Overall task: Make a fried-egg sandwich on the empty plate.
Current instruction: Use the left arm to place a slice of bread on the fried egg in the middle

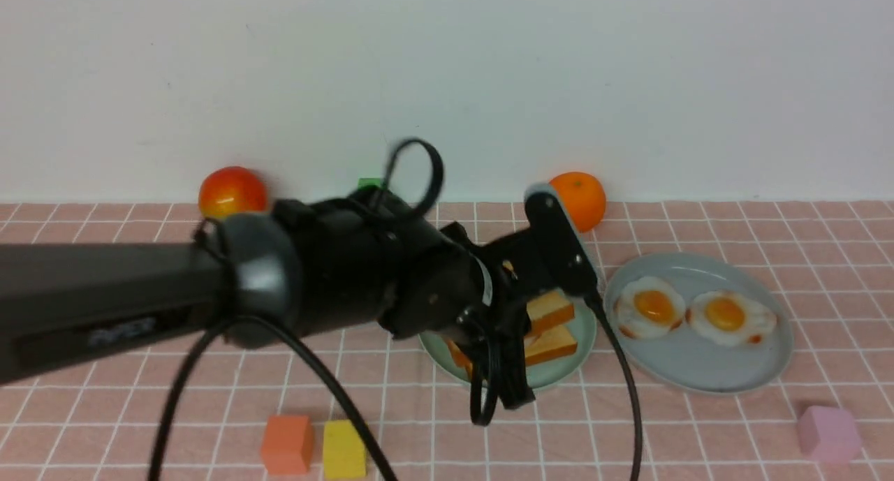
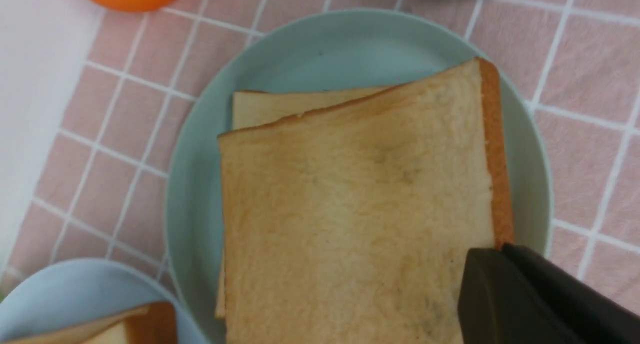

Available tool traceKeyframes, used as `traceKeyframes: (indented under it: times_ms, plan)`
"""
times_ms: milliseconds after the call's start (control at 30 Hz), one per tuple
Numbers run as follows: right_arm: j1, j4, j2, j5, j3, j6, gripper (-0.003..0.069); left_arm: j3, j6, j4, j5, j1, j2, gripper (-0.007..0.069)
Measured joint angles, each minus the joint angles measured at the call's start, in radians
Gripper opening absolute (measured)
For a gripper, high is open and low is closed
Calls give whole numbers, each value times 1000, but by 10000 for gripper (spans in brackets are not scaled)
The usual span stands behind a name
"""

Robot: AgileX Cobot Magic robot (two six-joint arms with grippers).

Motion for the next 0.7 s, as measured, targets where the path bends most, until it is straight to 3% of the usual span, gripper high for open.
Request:
traceKeyframes:
  times_ms: [367, 700]
  plan:
    - [0, 40, -3, 0, 105, 0, 10, 0, 89, 46, -115, 0, 65, 13]
    - [0, 59, -3, 0, 107, 0, 10, 0, 69, 61, -134, 0, 92, 13]
